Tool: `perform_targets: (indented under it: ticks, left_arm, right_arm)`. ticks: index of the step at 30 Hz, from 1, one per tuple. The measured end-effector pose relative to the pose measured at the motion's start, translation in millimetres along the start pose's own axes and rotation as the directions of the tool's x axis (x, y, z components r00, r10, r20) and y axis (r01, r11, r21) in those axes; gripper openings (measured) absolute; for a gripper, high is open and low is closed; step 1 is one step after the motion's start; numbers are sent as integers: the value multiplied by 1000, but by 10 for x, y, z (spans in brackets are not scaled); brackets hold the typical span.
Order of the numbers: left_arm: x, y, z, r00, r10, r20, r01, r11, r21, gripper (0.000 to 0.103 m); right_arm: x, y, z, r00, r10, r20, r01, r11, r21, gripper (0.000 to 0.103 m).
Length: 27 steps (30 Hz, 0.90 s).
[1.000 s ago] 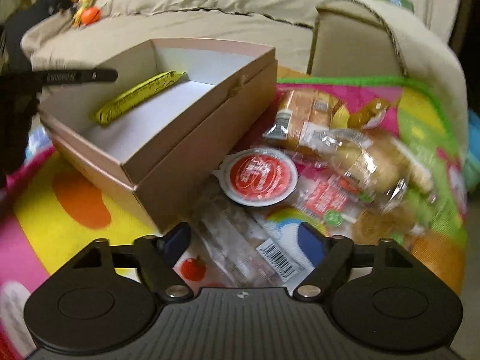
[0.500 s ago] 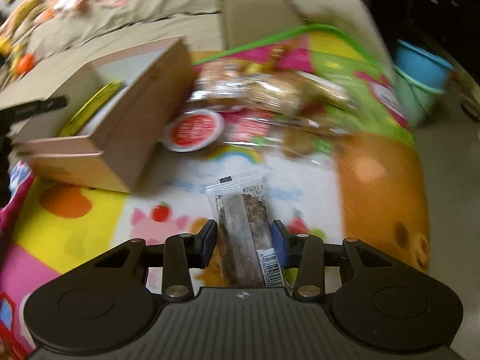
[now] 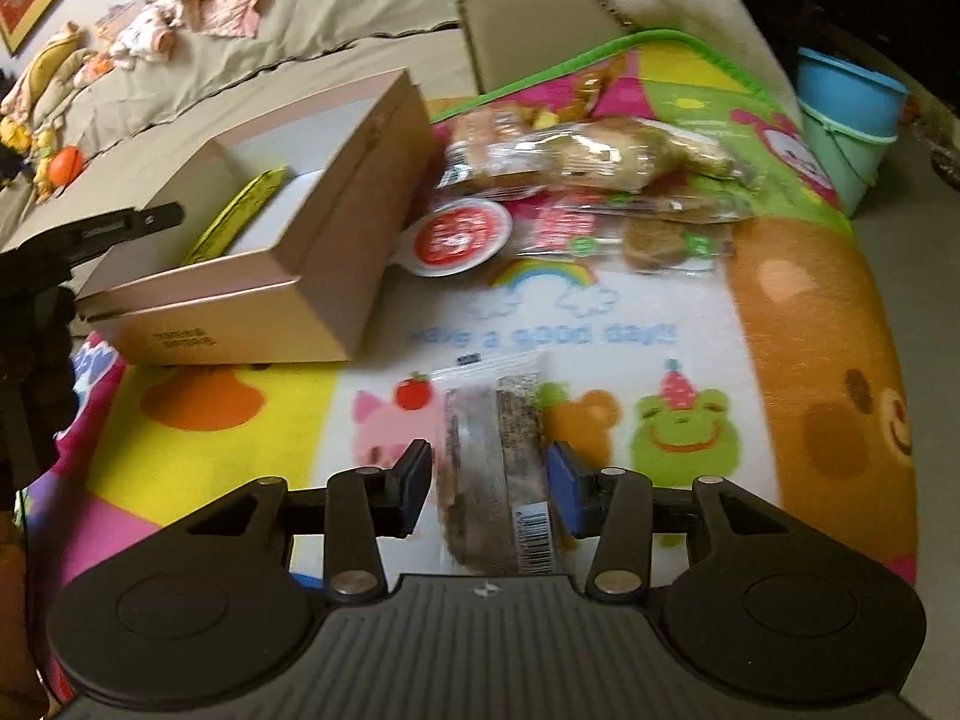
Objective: Organize objects
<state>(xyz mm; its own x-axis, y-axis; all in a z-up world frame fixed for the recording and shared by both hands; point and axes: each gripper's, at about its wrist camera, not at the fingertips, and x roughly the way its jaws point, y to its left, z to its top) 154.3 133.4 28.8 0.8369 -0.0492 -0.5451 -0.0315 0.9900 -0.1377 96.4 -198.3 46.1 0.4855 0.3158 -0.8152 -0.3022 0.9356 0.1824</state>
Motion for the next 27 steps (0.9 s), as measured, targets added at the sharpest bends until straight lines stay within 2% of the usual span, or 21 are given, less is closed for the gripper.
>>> perform_targets:
  ticks: [4,11,14,17,18,19,22,24,25,27]
  left_arm:
    - [0,-8,0,1000,-1,-4,1,1000,-4,13]
    - [-29,-32,-2,1000,10,0,-10,1000,14,12]
    - [-30,-35,-6,1000,8,0,-8,1000,14,12]
    - [-28,-33,-5,1000,9,1,-9,1000,14,12]
    - [-29,-32,-6,1000,8,0,-8,1000,13,12]
    - [-35,-28,-7,1000,6,0,-6,1000,11,12]
    - [-49,-25,-10,1000,2,0,-2,1000,8,12]
    - [-52,-23,-8,1000,2,0,-2,1000,9,12]
    - [-50,-22,-7,1000,2,0,-2,1000,8,12]
    - [-51,-22,-10,1000,2,-1,-2,1000,7,12]
  right_arm:
    - [-49,93,99,999,9,49,-8,1000,-22,44]
    - [86,39,613,984,21,179,-30,998,52,44]
    - [366,-89,873,987,18,162,-38,992,123,44]
    - [638,-229,1023,994,51,98,-69,979,192,44]
    - [697,-258,1033,995,57,81,-73,975,209,39]
    - [712,-272,1018,996,51,78,-66,975,211,29]
    - [646,-290,951,997,39,63,-50,980,193,21]
    - [527,-296,857,998,-16,65,6,989,150,20]
    - [463,-293,807,996,-65,66,57,991,122,16]
    - [385,-303,690,980,-192,61,187,979,77,15]
